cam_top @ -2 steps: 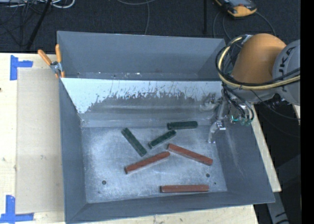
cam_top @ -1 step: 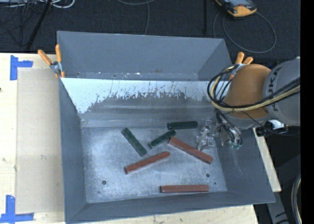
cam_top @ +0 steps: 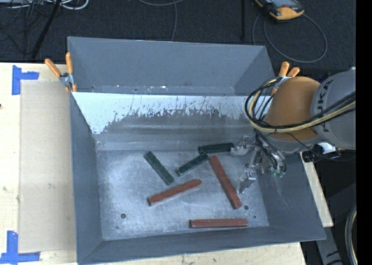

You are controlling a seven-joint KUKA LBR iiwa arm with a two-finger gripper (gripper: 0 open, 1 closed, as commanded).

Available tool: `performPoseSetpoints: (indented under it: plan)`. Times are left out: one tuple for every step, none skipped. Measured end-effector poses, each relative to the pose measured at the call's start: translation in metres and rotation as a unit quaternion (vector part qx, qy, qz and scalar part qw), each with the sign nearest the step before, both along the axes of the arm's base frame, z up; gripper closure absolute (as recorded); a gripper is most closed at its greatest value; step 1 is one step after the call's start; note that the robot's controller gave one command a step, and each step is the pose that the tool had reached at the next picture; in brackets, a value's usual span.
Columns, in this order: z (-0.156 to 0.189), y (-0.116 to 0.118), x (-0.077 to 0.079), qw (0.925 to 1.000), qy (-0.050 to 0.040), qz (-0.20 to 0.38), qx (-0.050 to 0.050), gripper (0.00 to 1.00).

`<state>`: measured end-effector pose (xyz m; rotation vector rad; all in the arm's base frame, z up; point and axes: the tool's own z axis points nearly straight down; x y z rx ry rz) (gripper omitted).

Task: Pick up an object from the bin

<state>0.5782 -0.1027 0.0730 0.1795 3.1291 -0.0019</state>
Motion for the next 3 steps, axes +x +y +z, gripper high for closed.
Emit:
performPoseSetpoints:
  plan:
    - [0.000,0.000,0.000,1.0000,-0.0001,0.000,0.000,0.00]
    - [0.005,0.037,-0.007,0.9995,0.0040,0.032,0.000,0.00]
    - [0.010,0.046,0.022,0.9994,0.0035,0.034,0.003,0.00]
